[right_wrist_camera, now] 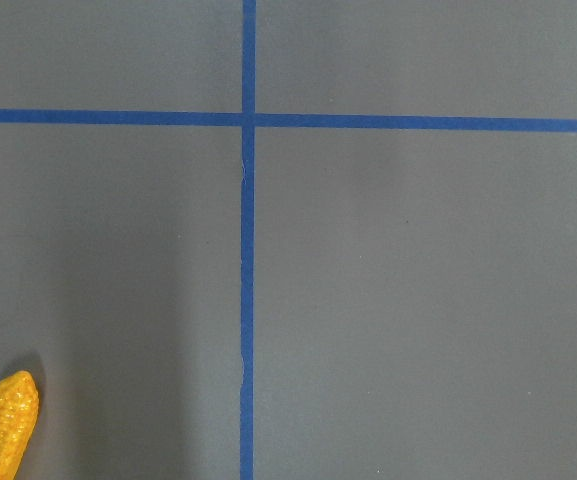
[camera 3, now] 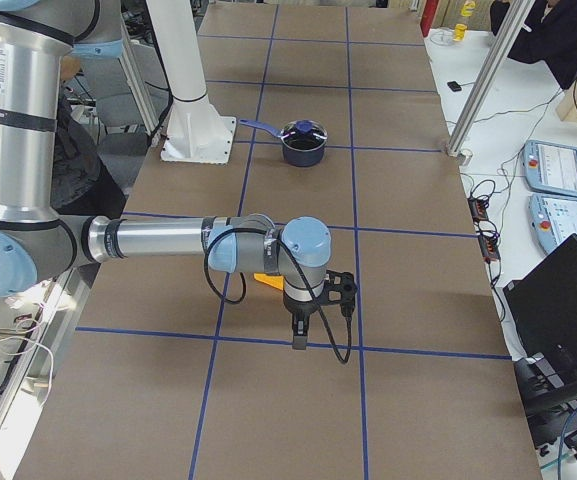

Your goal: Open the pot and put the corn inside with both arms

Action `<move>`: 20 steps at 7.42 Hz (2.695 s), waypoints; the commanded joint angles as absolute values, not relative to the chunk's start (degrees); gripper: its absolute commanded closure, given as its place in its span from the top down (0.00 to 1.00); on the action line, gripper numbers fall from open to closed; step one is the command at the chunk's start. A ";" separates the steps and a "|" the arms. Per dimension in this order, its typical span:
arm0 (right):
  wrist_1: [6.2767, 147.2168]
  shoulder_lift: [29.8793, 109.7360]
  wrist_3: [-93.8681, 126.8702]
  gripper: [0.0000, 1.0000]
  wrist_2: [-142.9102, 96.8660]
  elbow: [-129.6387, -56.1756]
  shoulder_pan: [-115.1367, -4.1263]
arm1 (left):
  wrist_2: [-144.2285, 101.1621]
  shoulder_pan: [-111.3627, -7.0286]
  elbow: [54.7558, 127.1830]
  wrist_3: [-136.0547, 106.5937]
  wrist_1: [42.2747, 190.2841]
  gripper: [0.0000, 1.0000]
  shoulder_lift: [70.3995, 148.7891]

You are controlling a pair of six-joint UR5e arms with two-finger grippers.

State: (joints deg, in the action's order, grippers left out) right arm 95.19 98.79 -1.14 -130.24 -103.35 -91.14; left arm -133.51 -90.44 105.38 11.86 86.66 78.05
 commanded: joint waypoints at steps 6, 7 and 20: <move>95.27 97.91 -1.14 1.00 -130.43 -106.17 -91.06 | -134.12 -90.44 113.53 11.25 86.83 0.99 78.57; 95.10 96.08 -1.06 1.00 -130.69 -107.30 -90.97 | -134.64 -90.44 115.73 11.51 88.58 0.99 78.92; 77.43 95.01 3.43 1.00 -134.12 -101.96 -90.70 | -119.66 -48.23 113.74 -56.70 82.50 0.99 122.01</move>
State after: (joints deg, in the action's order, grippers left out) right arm 77.50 95.09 3.48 -134.15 -102.46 -90.74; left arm -124.85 -56.69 114.15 -46.54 90.51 113.19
